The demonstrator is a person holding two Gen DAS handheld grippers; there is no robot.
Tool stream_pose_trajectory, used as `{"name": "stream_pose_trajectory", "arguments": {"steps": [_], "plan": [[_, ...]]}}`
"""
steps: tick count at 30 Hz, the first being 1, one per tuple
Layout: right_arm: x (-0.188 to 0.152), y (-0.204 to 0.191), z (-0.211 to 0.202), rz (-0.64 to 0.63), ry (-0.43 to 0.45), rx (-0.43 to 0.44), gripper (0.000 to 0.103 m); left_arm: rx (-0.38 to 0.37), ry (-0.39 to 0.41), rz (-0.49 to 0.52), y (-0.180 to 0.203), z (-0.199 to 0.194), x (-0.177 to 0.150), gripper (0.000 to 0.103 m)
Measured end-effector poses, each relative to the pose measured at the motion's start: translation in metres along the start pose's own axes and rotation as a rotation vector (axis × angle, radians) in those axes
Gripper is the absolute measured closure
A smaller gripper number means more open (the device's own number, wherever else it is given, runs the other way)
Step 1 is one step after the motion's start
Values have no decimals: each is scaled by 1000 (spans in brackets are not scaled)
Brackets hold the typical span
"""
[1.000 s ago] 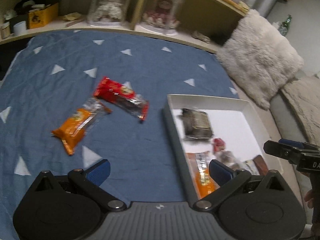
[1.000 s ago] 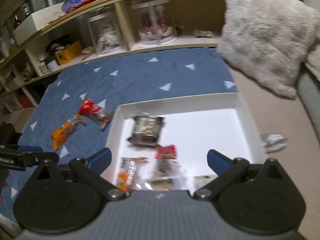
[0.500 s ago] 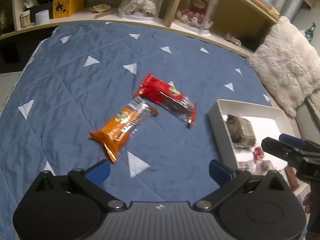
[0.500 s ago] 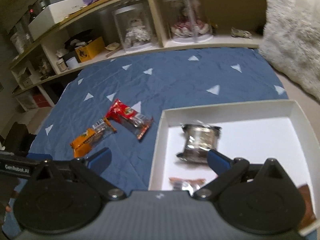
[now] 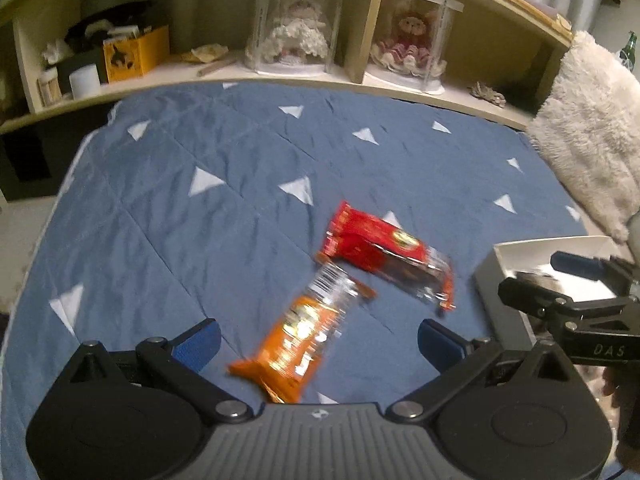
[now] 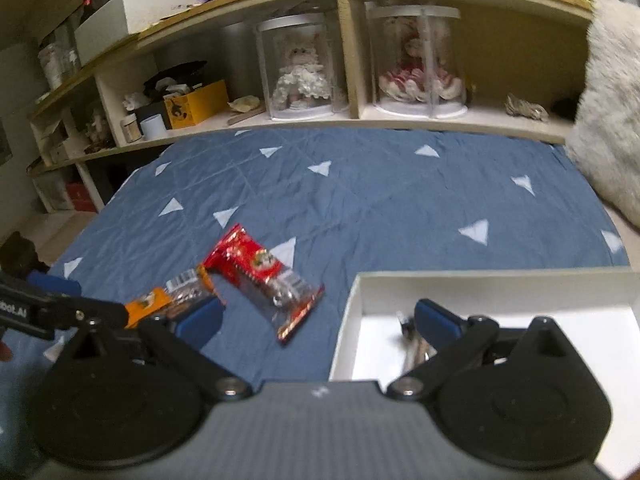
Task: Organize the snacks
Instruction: 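Move both tools over the orange bar and red wrapper on the quilt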
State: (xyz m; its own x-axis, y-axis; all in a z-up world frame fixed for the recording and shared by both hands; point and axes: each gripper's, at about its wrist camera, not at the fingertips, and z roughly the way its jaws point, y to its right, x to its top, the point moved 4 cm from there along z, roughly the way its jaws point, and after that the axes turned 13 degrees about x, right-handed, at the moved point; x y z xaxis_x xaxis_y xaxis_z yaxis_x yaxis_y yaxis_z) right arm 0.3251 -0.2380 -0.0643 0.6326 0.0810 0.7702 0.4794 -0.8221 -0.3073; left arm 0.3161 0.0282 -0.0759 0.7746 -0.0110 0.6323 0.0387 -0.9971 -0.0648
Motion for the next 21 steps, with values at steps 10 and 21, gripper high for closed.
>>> {"name": "stream_pose_trajectory", "arguments": {"steps": [10,21], "plan": [[7,-14,69,-177,-136,55,15,-9,38,77,-14,31,-1,0],[11,-25,111,-310,-201,75,28,-84,-59,143,-2,54,-10,0]]}}
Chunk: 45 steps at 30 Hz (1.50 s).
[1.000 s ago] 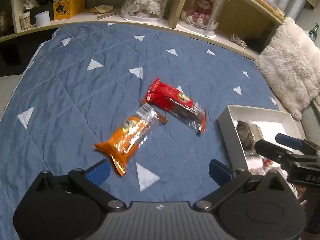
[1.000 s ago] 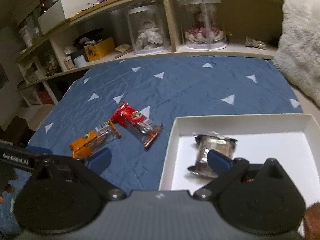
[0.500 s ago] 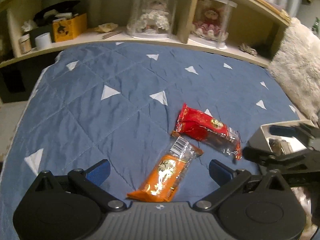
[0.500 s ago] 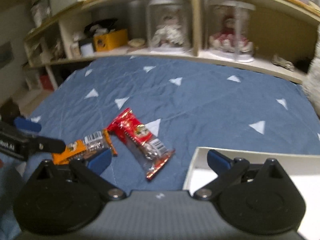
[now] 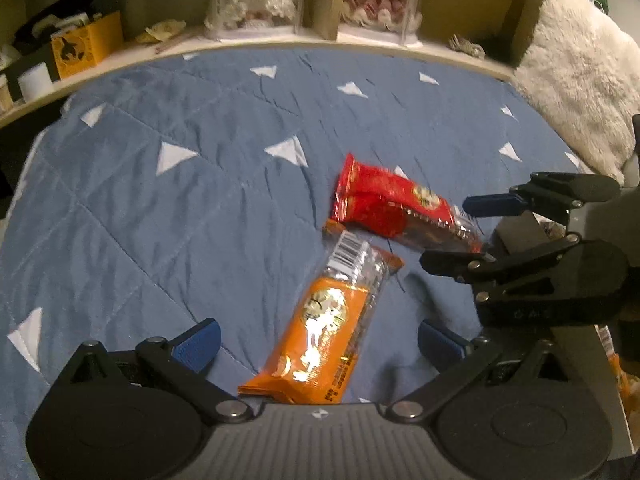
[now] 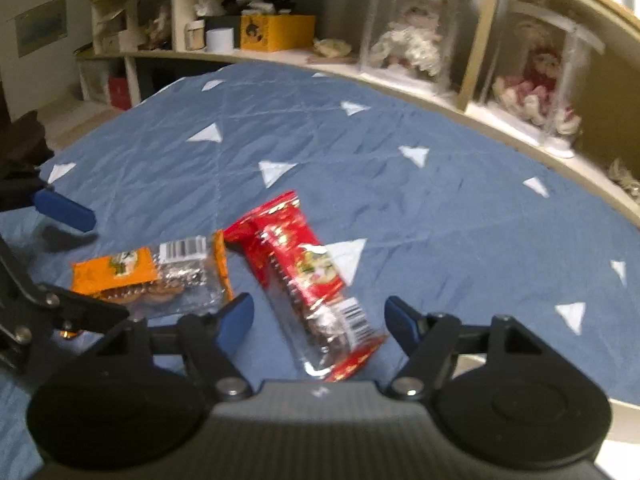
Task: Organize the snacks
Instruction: 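Grasp the orange bar with the left tool while the right tool grasps the red wrapper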
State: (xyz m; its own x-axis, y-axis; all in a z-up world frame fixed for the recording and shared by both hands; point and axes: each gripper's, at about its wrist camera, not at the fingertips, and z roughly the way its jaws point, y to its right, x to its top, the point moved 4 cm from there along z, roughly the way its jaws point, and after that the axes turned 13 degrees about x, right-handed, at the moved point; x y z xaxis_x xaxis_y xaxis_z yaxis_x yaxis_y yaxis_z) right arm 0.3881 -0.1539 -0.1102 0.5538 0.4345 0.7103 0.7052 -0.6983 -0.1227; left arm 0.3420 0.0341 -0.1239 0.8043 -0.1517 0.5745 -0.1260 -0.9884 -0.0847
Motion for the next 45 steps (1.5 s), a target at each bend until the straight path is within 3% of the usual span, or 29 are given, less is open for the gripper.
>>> {"name": "stream_pose_trajectory", "arguments": {"steps": [5,7,10,14,19,22,28,32,45], "plan": [[-4,-4,7,-32,-45,19,30,-67,-62,28,6,3,-6,0],[-4,-5,2,-10,-55,44,35,-82,-78,41,9,2,-9,0],[0,-5,-3,30,-76,108,43,-140,-104,54,14,-4,-12,3],[0,-8,-9,83,-93,207,45,-181,-110,23,17,-10,-12,9],[2,-4,-3,182,-70,156,45,-105,-87,-28,16,-3,-11,24],[-2,-5,5,242,-57,147,46,-57,-84,15,21,0,-9,34],[-12,-8,8,227,-30,93,58,-6,-71,51,23,4,-7,47],[-14,-8,2,255,-37,100,59,13,-74,53,18,5,-9,57],[-47,-27,-33,310,-87,123,59,16,-128,63,22,-17,-27,59]]}}
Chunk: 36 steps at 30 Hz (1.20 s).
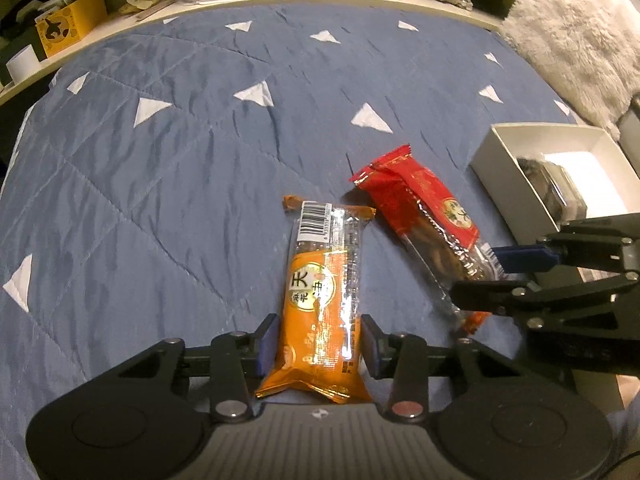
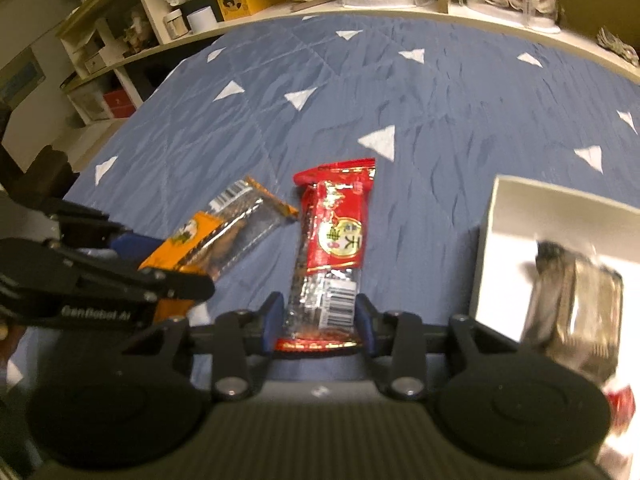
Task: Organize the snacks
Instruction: 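Lift both snacks and carry them over the white tray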
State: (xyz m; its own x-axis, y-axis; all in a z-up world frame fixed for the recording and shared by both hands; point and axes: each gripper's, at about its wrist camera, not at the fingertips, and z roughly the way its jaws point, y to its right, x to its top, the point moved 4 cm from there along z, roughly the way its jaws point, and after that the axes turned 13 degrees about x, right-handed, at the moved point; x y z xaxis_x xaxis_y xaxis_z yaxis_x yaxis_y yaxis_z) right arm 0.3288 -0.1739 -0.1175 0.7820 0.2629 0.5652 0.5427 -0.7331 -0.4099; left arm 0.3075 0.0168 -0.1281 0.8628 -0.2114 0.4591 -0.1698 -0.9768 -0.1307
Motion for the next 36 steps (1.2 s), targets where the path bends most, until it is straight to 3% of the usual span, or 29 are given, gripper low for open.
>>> {"name": "stream_pose_trajectory", "arguments": {"steps": [8,13,16,22,31,36], "plan": [[-22,-10,-13,28,-36,21,59,-20,-41,12,5,-14,-24,58],[-39,-21,-18,44,-70,26,57,-24,-20,-19,1,-19,-25,56],[-36,-19,-21,88,-33,42,56,-20,9,-19,4,-21,-19,51],[-25,1,-20,214,39,85,54,-18,9,24,12,-7,-11,51],[-21,-1,6,181,15,50,52,6,-3,112,18,2,-8,55],[-21,-1,22,157,3,16,52,4,-10,100,14,6,-8,58]]}}
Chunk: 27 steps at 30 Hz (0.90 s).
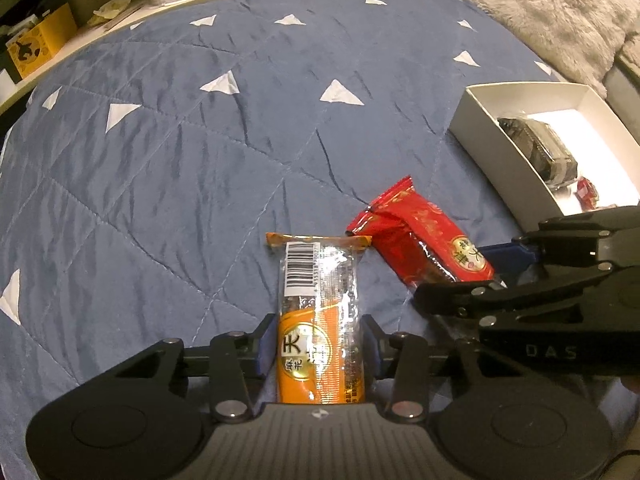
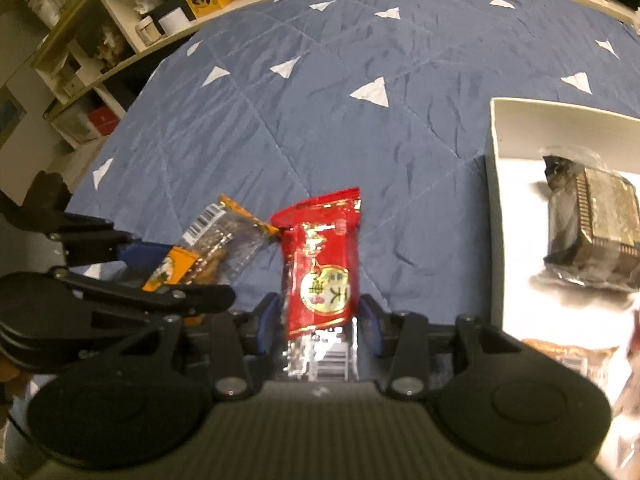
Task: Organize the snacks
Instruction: 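Lift both snacks and carry them over the white tray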
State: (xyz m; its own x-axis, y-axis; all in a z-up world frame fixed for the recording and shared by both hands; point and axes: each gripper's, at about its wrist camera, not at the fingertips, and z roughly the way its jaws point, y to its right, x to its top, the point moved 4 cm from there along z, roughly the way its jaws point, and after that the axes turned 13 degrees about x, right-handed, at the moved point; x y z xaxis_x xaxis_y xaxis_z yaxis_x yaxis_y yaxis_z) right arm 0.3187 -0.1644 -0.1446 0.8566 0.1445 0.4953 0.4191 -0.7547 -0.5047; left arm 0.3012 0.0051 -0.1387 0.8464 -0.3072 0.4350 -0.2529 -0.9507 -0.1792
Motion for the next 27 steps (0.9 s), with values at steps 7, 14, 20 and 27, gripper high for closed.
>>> {"name": "stream_pose_trajectory", "arguments": {"steps": [7,14,20,27], "plan": [[0,-1,6,-11,7,4,61,-47,7,-149,-13,-1,-1,64],[-1,-3,-9,-10,27,48,64,-32,65,-284,-23,-21,2,64],[2,-5,-36,-31,80,50,64,-10,111,-337,-17,-42,4,64],[7,1,-78,-52,151,31,64,-13,148,-361,-2,-65,10,64]]}}
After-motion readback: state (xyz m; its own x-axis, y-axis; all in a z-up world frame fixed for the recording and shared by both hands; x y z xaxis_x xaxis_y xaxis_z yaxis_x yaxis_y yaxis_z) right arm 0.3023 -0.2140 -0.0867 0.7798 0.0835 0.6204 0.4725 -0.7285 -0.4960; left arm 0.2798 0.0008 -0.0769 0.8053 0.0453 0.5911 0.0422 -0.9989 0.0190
